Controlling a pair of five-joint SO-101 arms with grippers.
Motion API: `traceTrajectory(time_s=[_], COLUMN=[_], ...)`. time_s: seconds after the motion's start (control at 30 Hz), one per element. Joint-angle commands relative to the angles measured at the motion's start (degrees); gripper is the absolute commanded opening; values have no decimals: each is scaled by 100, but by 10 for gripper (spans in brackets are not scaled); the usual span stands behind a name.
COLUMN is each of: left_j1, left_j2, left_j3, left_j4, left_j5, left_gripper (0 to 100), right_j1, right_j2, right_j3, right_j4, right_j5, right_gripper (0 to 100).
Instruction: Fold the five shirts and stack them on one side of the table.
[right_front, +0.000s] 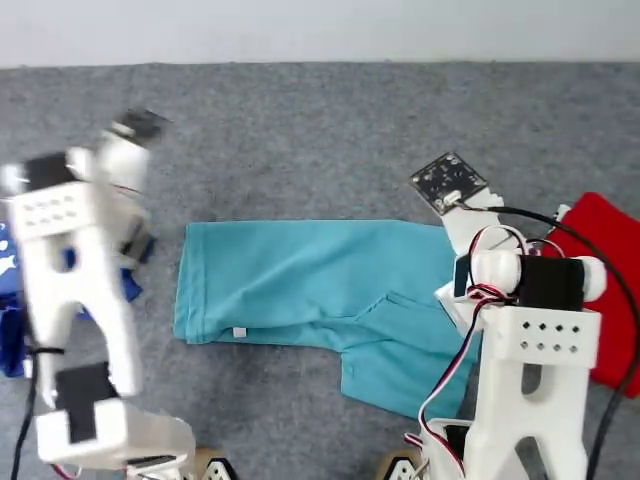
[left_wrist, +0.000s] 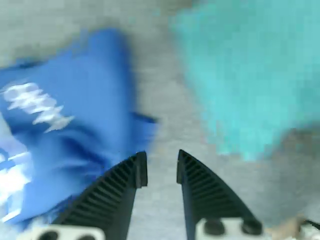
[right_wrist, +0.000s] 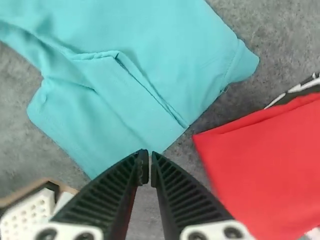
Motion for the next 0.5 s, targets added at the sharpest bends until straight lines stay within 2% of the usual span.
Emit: traceTrajectory(time_s=[0.0, 0.1, 0.2, 0.47], left_j1=[677, 949, 1046, 1547], left_j2=[-624, -659, -659, -651], left_j3=[1226, 1947, 2431, 3495], left_j4=[-519, -1020, -1538, -2488], left_j5=[492, 765, 818, 809], left_gripper=[150, 227, 230, 229], right_j1=[-48, -110, -136, -136], right_j2=[207, 435, 725, 980], right_j3=[132, 369, 413, 387], right_j4=[-233, -347, -374, -330], right_j5=[-484, -870, -1266, -1363], right_gripper=[38, 149, 236, 237])
